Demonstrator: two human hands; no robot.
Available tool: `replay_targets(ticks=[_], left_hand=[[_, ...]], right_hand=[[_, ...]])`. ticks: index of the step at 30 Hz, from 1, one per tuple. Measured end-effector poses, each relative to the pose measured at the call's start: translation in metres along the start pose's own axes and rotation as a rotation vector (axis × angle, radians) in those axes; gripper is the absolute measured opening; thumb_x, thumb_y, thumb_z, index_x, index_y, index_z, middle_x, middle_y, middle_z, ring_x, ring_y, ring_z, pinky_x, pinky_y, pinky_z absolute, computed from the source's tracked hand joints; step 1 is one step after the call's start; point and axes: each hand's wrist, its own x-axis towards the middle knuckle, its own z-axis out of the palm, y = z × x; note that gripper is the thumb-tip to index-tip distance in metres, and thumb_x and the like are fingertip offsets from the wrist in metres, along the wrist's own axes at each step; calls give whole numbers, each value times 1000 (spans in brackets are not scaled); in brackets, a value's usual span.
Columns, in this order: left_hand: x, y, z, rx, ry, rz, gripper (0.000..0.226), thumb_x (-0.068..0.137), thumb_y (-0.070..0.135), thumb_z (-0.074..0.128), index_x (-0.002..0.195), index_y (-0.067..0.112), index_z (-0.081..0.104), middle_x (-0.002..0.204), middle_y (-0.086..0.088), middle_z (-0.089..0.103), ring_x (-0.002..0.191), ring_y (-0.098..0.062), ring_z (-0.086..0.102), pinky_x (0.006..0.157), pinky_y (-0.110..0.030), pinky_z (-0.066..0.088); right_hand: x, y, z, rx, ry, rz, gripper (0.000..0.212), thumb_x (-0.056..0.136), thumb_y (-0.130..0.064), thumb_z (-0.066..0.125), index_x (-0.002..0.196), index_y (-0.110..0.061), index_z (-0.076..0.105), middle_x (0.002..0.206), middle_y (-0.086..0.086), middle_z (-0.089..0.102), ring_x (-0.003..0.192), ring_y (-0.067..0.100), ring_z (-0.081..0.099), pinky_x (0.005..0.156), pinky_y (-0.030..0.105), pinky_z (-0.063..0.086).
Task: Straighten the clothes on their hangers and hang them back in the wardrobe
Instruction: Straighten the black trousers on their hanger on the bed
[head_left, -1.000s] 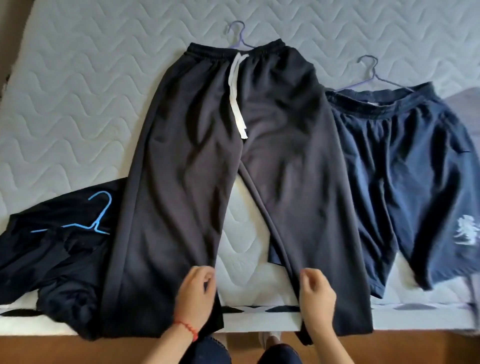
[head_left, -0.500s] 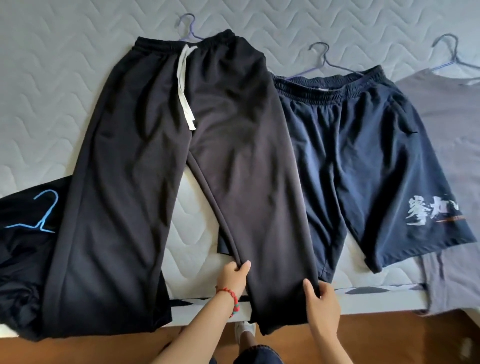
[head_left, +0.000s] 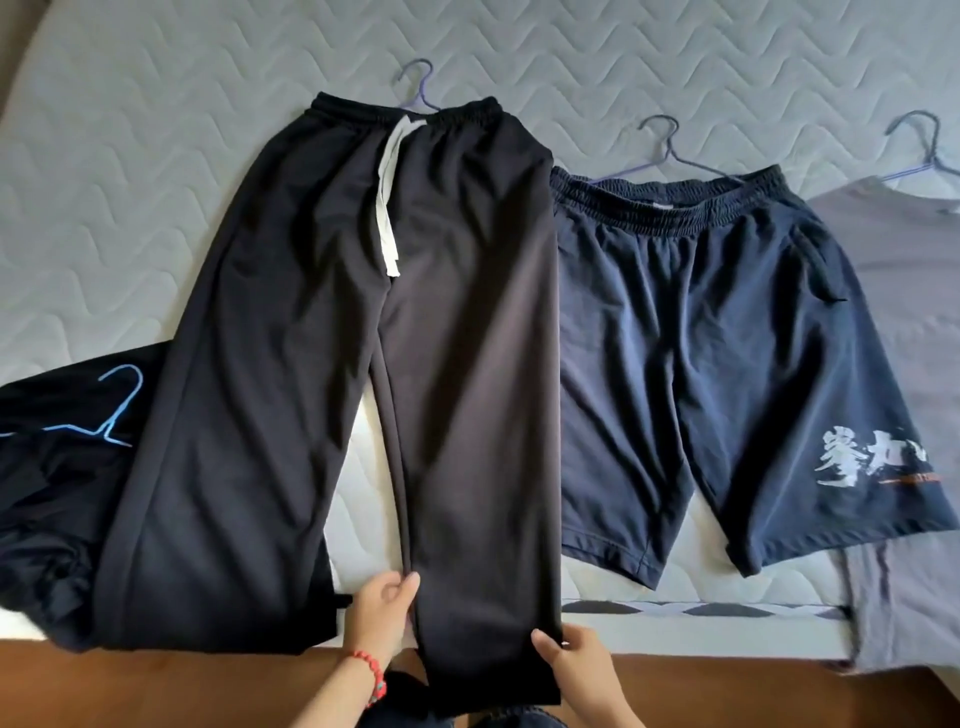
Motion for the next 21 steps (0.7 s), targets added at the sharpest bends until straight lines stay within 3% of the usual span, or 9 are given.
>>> replay_targets(ticks=[3, 7, 11, 13, 15, 17, 19, 21], left_hand=[[34, 16, -5, -56, 21, -4, 43, 75, 46, 60, 71, 3, 63, 68, -12, 63, 68, -33, 61, 75, -43, 53], [59, 71, -10, -17, 86, 127, 40, 84, 36, 59, 65, 1, 53, 65, -11, 48, 66, -24, 45, 61, -32, 37], [77, 99, -14, -6, 198, 186, 36, 84, 18, 60, 55, 7, 41, 69, -19, 53, 74, -31, 50, 66, -32, 37], [77, 103, -21, -24, 308, 203, 32, 84, 17, 59, 60, 5, 42, 82, -29, 59, 84, -40, 55, 72, -37, 42], [71, 99, -27, 31, 332, 212, 29, 85, 16, 59, 63, 6, 42, 91, -30, 62, 91, -44, 55, 74, -38, 41], [64, 89, -32, 98, 253, 187, 19, 84, 19, 60, 73, 6, 53, 97, -24, 66, 98, -40, 57, 78, -35, 42], [57, 75, -43, 127, 185, 169, 23, 84, 23, 61, 100, 7, 63, 104, -15, 68, 105, -33, 59, 86, -32, 44], [50, 62, -60, 106, 185, 196, 23, 85, 23, 59, 102, 9, 65, 101, -11, 70, 101, -28, 61, 83, -28, 46]], right_hand=[[8, -2, -2, -28, 28, 1, 17, 83, -20, 62, 67, -17, 64, 68, -7, 66, 68, 3, 58, 59, 15, 40], [12, -6, 2, -16, 16, -40, 9, 82, -18, 64, 75, -23, 64, 76, -8, 69, 75, 5, 63, 58, 12, 42], [11, -9, 7, -79, 15, -64, 15, 83, -17, 62, 69, -23, 62, 70, -5, 66, 73, 10, 61, 61, 22, 43], [8, -11, 11, -134, 7, -55, 19, 83, -17, 61, 65, -21, 62, 65, -4, 65, 71, 15, 61, 64, 28, 44], [3, -19, 15, -259, 8, -33, 18, 85, -25, 57, 68, -21, 58, 78, 4, 65, 84, 22, 63, 67, 29, 42], [-7, -36, 14, -514, 31, -7, 18, 88, -34, 48, 84, -19, 57, 96, 8, 62, 101, 26, 60, 72, 29, 40], [-19, -57, 12, -751, 95, 7, 35, 91, -39, 42, 110, -13, 55, 115, 7, 59, 111, 26, 56, 81, 30, 42], [-30, -82, 13, -849, 153, -26, 41, 92, -42, 40, 116, -11, 53, 121, 7, 57, 114, 26, 54, 88, 32, 43]])
